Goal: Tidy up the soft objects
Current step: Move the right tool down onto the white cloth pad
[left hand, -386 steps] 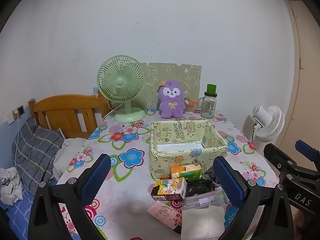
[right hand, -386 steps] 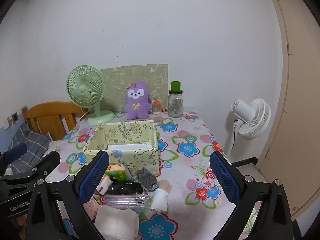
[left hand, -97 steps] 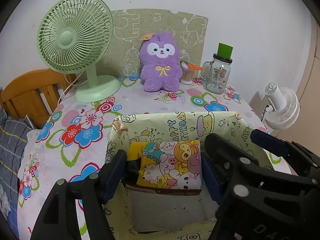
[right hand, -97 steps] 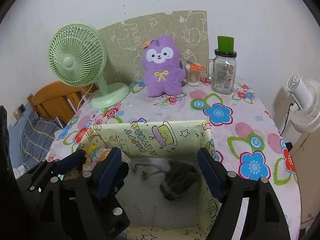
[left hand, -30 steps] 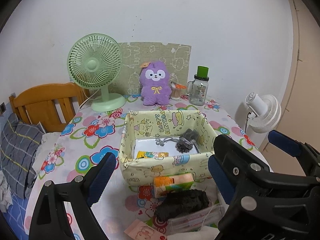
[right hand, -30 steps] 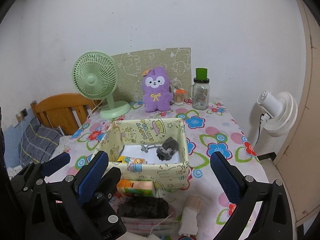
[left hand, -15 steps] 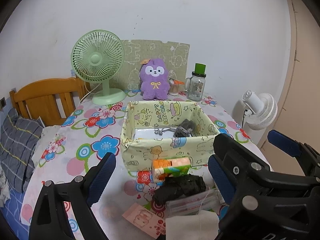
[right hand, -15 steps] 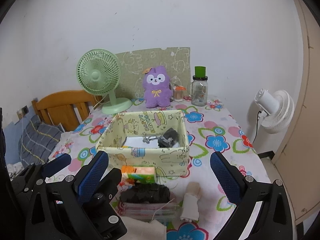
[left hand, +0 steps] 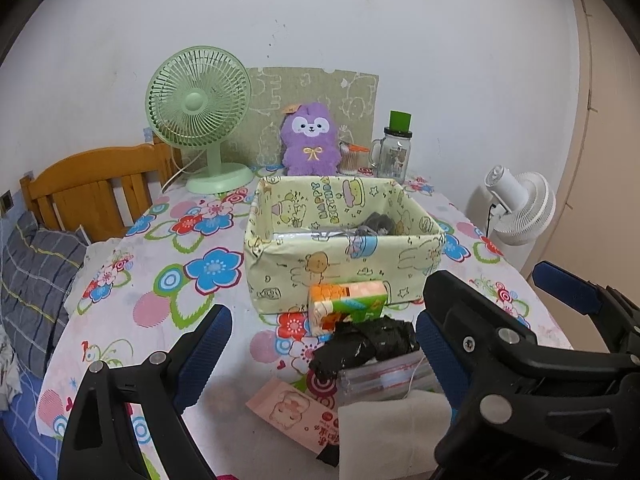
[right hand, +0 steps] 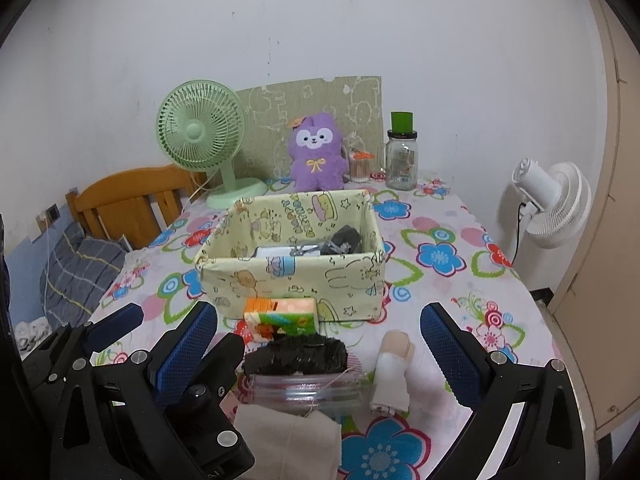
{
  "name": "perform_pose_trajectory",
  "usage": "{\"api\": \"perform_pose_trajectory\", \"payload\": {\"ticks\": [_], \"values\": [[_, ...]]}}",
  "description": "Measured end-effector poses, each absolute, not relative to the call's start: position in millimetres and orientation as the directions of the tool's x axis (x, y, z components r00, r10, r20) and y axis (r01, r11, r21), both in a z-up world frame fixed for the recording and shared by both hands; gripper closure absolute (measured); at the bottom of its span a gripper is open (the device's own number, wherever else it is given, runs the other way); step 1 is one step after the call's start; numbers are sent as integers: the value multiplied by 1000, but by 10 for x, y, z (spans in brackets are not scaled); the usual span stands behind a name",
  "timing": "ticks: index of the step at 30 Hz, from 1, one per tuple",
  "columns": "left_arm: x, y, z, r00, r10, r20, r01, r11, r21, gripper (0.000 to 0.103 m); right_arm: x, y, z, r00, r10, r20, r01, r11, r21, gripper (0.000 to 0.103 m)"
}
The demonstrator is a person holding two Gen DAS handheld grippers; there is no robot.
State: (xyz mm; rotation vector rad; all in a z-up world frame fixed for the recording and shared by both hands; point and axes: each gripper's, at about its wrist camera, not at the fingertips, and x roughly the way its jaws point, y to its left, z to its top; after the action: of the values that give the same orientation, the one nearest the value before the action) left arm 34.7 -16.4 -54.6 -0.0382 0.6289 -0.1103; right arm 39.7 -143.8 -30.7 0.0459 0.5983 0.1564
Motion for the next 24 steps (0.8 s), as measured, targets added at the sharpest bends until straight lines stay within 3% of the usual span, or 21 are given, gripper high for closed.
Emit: {"api": "perform_pose_trajectory", "payload": {"ticks": [20,24], "values": [[196,-59,-913,765,-93,-637,67,996,-65,13,240,-1275,-675,775,130,-618,-100,992,84,0],[150,-34,-973,757,-80,-649,60,997,-53,21,205,-1243,-754,765,124,-632,-93,992,82,0]]}}
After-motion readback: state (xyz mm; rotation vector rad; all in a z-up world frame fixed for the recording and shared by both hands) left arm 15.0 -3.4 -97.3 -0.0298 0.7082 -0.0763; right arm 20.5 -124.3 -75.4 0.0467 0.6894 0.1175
